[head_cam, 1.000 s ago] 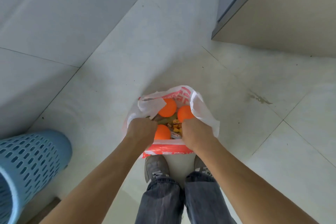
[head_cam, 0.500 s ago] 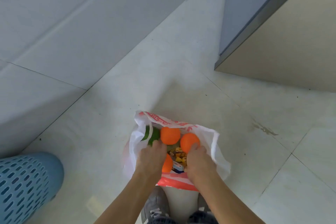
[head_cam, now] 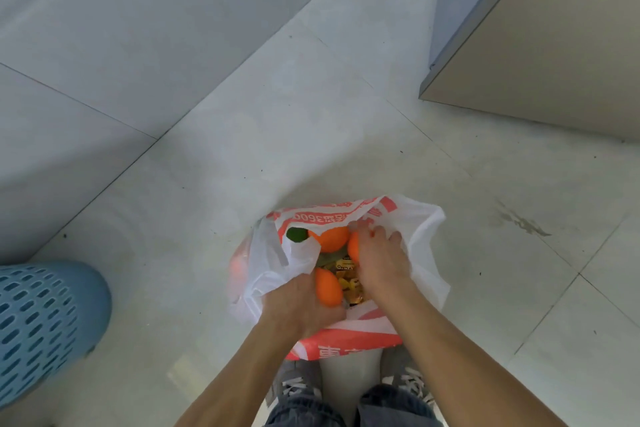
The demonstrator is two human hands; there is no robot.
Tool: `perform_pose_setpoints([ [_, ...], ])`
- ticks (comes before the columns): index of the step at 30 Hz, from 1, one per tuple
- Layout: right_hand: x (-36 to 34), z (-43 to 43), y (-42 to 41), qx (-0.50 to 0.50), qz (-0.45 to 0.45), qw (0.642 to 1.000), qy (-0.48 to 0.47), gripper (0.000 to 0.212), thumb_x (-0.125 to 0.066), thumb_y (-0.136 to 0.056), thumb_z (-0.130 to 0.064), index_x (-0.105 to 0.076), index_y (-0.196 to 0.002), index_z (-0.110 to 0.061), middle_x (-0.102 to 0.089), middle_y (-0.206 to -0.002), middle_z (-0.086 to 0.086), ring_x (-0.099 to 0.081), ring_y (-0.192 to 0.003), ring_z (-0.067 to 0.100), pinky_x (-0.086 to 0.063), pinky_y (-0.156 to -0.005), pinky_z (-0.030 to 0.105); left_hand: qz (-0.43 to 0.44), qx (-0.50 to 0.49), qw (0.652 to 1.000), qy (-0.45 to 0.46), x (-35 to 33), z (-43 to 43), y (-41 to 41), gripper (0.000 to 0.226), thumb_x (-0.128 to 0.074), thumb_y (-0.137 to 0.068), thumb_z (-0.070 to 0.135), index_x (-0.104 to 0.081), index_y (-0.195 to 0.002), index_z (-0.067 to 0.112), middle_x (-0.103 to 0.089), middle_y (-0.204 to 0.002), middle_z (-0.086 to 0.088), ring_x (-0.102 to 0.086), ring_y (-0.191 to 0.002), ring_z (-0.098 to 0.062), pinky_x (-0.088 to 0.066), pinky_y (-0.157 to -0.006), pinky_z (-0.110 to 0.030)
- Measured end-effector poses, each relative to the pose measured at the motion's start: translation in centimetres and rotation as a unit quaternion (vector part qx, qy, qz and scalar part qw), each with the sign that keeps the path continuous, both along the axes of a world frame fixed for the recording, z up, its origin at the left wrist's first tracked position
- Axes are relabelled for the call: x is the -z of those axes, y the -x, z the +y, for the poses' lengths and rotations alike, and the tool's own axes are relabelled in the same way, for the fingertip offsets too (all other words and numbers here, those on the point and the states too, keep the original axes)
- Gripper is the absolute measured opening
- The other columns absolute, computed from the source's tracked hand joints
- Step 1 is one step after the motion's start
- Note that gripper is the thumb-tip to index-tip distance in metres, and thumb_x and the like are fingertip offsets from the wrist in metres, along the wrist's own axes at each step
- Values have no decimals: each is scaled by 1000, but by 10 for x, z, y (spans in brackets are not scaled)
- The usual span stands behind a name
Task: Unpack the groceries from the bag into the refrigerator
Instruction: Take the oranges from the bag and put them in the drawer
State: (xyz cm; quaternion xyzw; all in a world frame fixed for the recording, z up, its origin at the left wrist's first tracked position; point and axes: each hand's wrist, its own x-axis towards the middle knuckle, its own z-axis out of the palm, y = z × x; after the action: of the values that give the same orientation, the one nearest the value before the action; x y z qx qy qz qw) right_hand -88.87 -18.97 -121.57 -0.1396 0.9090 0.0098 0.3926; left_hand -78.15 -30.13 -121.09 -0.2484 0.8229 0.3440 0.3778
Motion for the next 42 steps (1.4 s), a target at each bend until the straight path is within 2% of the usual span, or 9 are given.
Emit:
perform_pose_setpoints([
  [2, -22, 2, 0, 64, -21, 997, 40, 64, -66, -82, -27, -37, -138, -16, -53, -124, 8, -55, -107, 28, -45, -84, 35, 36, -110, 991, -71, -20, -8, 9, 76, -73, -62, 57, -35, -127, 45, -54, -120, 14, -55, -112, -17, -48, -90, -32],
  [5, -87, 9, -5, 172, -72, 971, 152, 30, -68, -76, -29, -62, -105, -26, -63, -90, -6, -62, -86, 17, -53, -76, 33, 57, -211, 969, -117, -72, -21, 18, 75, -82, -62, 45, -39, -123, 36, -56, -117, 12, -57, -107, -16, -49, -78, -25],
  [9, -200, 16, -6, 136, -27, 986, 98, 82, -75, -69, -56, -41, -131, -17, -45, -123, 12, -57, -108, 30, -52, -89, 39, 25, -268, 954, -133, -180, -35, 28, 75, -81, -65, 45, -38, -122, 25, -54, -117, 2, -57, -103, -21, -50, -65, -23],
  [12, -280, 13, -5, 134, -29, 982, 127, 82, -76, -70, -56, -38, -132, -18, -40, -123, 12, -60, -105, 29, -51, -85, 34, 42, -294, 941, -161, -266, -43, 36, 75, -80, -61, 47, -43, -123, 26, -56, -118, 0, -58, -103, -23, -54, -68, -27],
  [16, -385, 8, -1, 148, -23, 969, 196, 84, -76, -72, -52, -36, -136, -16, -45, -131, 7, -58, -112, 25, -52, -93, 36, 64, -343, 910, -224, -377, -52, 45, 68, -80, -53, 53, -58, -115, 36, -63, -112, 1, -67, -98, -28, -61, -78, -49],
  [24, -574, 5, 10, 161, 24, 948, 274, 85, -74, -72, -59, -31, -140, -31, -47, -132, -4, -56, -114, 17, -51, -94, 29, 98, -386, 868, -296, -576, -62, 69, 58, -76, -63, 53, -65, -114, 30, -63, -120, -8, -63, -108, -34, -60, -81, -52],
  [30, -708, 23, 40, 199, 93, 922, 319, 79, -78, -72, -49, -35, -137, -33, -44, -129, -4, -50, -105, 10, -46, -88, 23, 146, -350, 852, -361, -717, -61, 104, 40, -67, -84, 34, -60, -121, 22, -61, -121, -15, -66, -103, -35, -59, -81, -54],
  [36, -810, 58, 67, 210, 171, 893, 361, 78, -81, -71, -38, -38, -135, -30, -41, -125, -7, -51, -103, 14, -51, -86, 30, 227, -256, 864, -369, -824, -46, 139, 40, -75, -79, 38, -63, -116, 28, -63, -121, -5, -65, -107, -26, -61, -76, -40],
  [42, -888, 105, 92, 213, 253, 854, 401, 72, -79, -69, -26, -42, -130, -29, -44, -124, -8, -53, -101, 11, -45, -80, 21, 300, -176, 873, -343, -900, -9, 177, 51, -72, -72, 47, -61, -118, 28, -62, -120, -4, -66, -103, -24, -58, -67, -31],
])
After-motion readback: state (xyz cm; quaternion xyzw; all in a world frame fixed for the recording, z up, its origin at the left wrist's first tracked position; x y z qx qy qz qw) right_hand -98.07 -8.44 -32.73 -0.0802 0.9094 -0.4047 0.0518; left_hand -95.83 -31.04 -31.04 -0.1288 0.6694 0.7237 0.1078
